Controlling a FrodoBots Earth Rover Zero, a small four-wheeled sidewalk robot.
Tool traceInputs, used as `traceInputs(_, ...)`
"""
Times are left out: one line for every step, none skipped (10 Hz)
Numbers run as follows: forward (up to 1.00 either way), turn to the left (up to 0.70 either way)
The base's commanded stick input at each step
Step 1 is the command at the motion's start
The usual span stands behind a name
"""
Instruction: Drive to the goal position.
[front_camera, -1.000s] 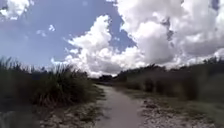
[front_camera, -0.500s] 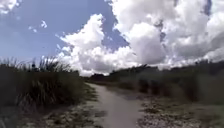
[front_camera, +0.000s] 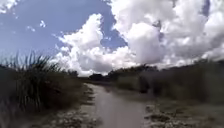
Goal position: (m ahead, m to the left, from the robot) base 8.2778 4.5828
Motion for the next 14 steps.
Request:
traceInputs(0.7, 0.0)
traceInputs(0.7, 0.0)
traceInputs(0.7, 0.11)
traceInputs(0.7, 0.35)
traceInputs(0.7, 0.28)
traceInputs(0.7, 0.06)
traceInputs(0.7, 0.0)
traceInputs(0.7, 0.0)
traceInputs(0.7, 0.0)
traceInputs(0.7, 0.0)
traceInputs(0.7, 0.0)
traceInputs(0.7, 0.0)
traceInputs(0.7, 0.0)
traceInputs(0.7, 0.0)
